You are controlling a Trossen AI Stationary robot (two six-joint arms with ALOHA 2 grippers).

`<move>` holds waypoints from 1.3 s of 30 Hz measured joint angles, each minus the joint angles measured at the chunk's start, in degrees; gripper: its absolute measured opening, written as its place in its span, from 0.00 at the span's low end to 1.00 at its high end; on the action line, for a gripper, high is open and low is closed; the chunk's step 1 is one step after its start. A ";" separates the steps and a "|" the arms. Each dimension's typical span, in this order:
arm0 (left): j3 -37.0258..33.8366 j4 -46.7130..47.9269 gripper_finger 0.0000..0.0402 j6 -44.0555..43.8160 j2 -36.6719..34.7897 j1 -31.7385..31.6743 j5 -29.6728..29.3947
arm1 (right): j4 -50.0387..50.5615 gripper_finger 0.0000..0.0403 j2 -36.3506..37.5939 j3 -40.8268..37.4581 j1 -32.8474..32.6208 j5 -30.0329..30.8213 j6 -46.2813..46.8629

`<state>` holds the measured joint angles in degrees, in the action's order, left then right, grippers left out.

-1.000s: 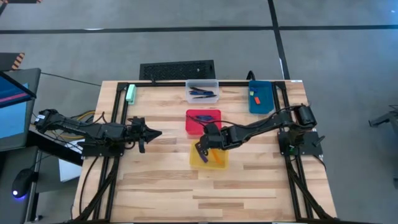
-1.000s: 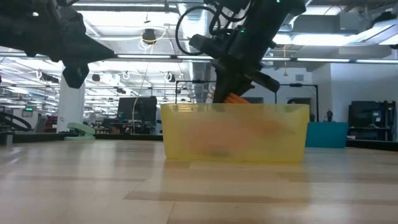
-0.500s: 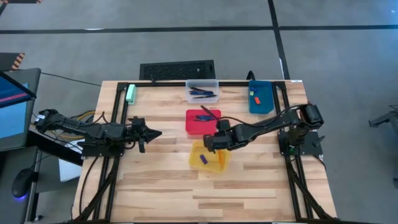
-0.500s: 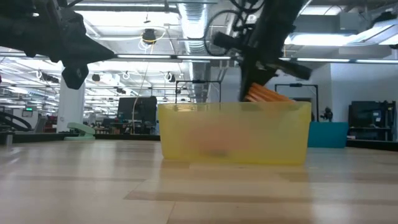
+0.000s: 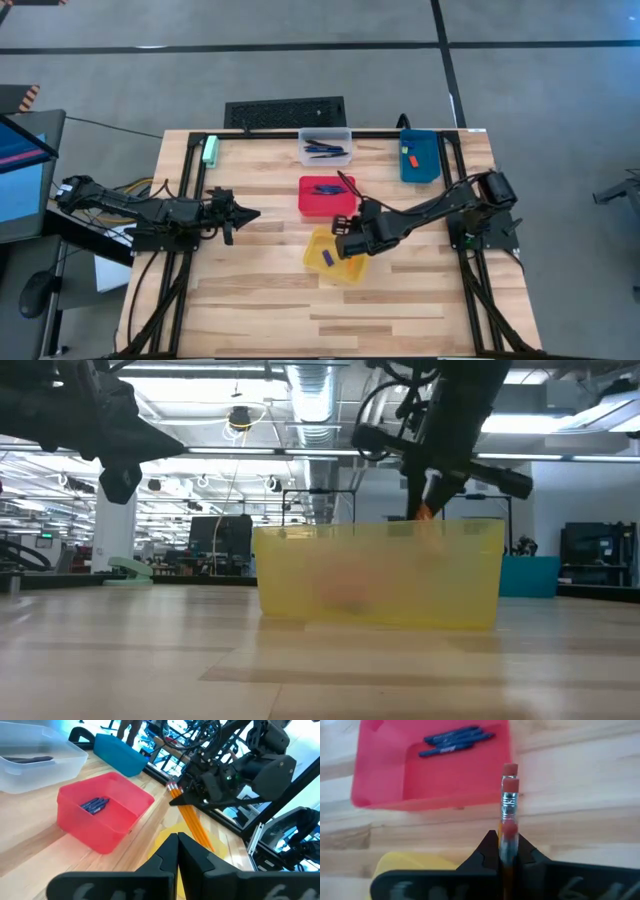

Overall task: Sort crayons/erasers/pens/pencils in bins
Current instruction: Adjust the orange pencils in the yellow bin

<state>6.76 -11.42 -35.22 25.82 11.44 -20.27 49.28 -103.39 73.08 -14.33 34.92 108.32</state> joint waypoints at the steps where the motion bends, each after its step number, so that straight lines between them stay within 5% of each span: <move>1: 0.00 0.00 0.00 0.00 0.00 0.00 0.00 | 0.41 0.04 -0.01 0.02 0.00 0.67 0.03; 14: 0.00 -0.04 0.00 0.01 0.02 0.00 -0.04 | 1.52 0.05 -0.94 0.02 -1.76 1.50 -0.16; 30: 0.00 -0.09 0.00 -0.04 0.00 0.00 -0.68 | 4.57 0.18 -0.94 0.02 -2.03 -3.95 -0.31; 39: 0.00 -0.13 0.00 -0.17 0.00 0.00 -0.68 | 4.61 0.34 -0.94 0.02 -2.03 -7.79 -0.27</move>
<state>6.76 -11.55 -35.40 25.82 11.44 -20.95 53.89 -104.33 73.10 -16.36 27.12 108.05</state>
